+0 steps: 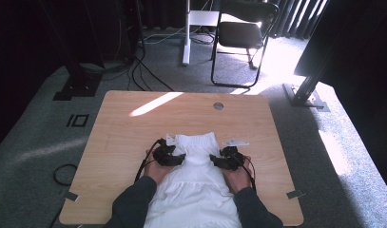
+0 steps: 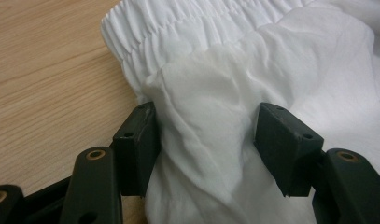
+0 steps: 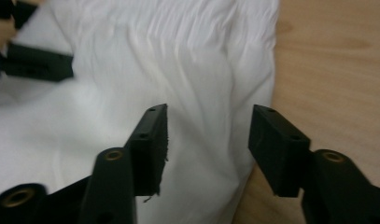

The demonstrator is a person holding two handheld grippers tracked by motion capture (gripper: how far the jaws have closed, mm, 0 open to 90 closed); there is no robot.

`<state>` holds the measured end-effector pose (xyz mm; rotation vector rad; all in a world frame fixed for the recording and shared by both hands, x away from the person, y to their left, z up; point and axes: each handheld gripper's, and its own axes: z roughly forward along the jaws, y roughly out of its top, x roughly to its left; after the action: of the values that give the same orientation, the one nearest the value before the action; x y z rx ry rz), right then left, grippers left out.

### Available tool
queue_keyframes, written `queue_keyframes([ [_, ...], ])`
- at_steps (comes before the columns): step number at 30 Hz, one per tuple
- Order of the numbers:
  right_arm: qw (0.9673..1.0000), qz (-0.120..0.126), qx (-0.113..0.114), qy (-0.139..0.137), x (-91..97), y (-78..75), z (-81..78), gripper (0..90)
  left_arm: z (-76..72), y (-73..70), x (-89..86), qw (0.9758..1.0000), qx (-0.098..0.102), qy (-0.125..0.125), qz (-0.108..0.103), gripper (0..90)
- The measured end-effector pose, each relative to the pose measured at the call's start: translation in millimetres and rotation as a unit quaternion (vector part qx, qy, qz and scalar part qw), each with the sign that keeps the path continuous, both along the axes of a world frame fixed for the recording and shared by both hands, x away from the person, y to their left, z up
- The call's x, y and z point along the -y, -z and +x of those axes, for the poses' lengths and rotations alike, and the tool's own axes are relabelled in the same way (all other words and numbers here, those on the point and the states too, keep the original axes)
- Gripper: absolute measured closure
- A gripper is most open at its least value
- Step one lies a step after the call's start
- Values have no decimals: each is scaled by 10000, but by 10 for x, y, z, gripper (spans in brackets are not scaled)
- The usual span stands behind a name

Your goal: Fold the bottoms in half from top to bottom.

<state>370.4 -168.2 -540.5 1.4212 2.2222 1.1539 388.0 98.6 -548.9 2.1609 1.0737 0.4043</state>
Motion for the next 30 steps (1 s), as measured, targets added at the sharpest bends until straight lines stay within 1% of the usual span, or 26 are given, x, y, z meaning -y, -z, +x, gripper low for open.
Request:
queue_keyframes([
  [1, 10000, 18, 40, 30, -4, -30, 21, 338, -3, 2, 6, 10000, 19, -4, 11, 409],
  [2, 9998, -113, 113, 101, -23, -53, 45, 293, -3, 3, 6, 10000, 22, -8, 4, 409],
  [3, 9993, -308, 135, 154, -42, -59, 86, 272, -3, 3, 3, 10000, 18, -2, 3, 409],
  [4, 9991, -370, 15, 187, -56, -45, 140, 244, -3, 5, 0, 10000, 21, 0, -18, 409],
  [6, 9988, -364, -212, 237, -73, 18, 233, 200, -3, 7, -4, 10000, 20, -3, -39, 409],
  [7, 9986, -411, -274, 171, -87, 51, 259, 162, -3, 8, -4, 10000, 27, -4, -43, 410],
  [8, 9984, -447, -322, 138, -109, 78, 272, 147, -3, 9, -5, 10000, 34, -3, -39, 409],
  [9, 9981, -515, -317, 127, -132, 100, 274, 145, -6, 10, -7, 10000, 54, -48, -16, 409],
  [10, 9978, -619, -236, 93, -156, 115, 267, 153, -10, 14, -20, 9998, 92, -161, 3, 407],
  [11, 9968, -782, -157, 102, -183, 124, 256, 174, -15, 22, -39, 9994, 141, -304, -1, 394],
  [12, 9954, -943, -90, 142, -205, 126, 245, 206, -18, 33, -61, 9991, 187, -372, -24, 380],
  [13, 9955, -938, -69, 145, -215, 125, 243, 226, -21, 37, -77, 9987, 211, -454, 20, 360],
  [14, 9957, -917, -56, 147, -220, 123, 248, 232, -23, 38, -82, 9977, 245, -623, 112, 308],
  [15, 9956, -918, -53, 162, -226, 122, 255, 242, -27, 37, -89, 9972, 253, -683, 141, 265],
  [16, 9953, -960, -38, 149, -237, 121, 262, 248, -26, 37, -95, 9973, 239, -683, 132, 264],
  [17, 9951, -976, -57, 150, -246, 117, 265, 257, -23, 38, -98, 9968, 236, -747, 162, 259],
  [18, 9951, -980, -65, 146, -251, 112, 265, 271, -14, 39, -99, 9958, 217, -865, 208, 211],
  [20, 9951, -978, -38, 126, -257, 112, 256, 290, 2, 40, -123, 9953, 88, -960, 124, 192],
  [21, 9952, -973, -22, 126, -258, 114, 251, 294, 1, 41, -129, 9949, 96, -996, 146, 174],
  [22, 9952, -966, -10, 122, -257, 116, 248, 301, 1, 43, -131, 9951, 94, -971, 134, 173],
  [23, 9954, -958, 9, 83, -255, 117, 246, 313, 4, 36, -132, 9959, 57, -892, 156, 176],
  [25, 9955, -944, 11, 69, -260, 115, 244, 345, 16, 9, -136, 9965, -73, -816, 189, 181],
  [27, 9957, -922, 66, -54, -279, 109, 234, 443, 11, -20, -126, 9972, -188, -692, 226, 217],
  [28, 9958, -916, 63, -67, -294, 104, 224, 475, 1, -37, -124, 9973, -260, -656, 224, 243],
  [29, 9958, -905, 55, -82, -305, 101, 216, 510, -12, -48, -118, 9974, -305, -616, 220, 269],
  [30, 9959, -893, 59, -109, -316, 98, 210, 558, -27, -57, -108, 9975, -316, -569, 271, 294],
])
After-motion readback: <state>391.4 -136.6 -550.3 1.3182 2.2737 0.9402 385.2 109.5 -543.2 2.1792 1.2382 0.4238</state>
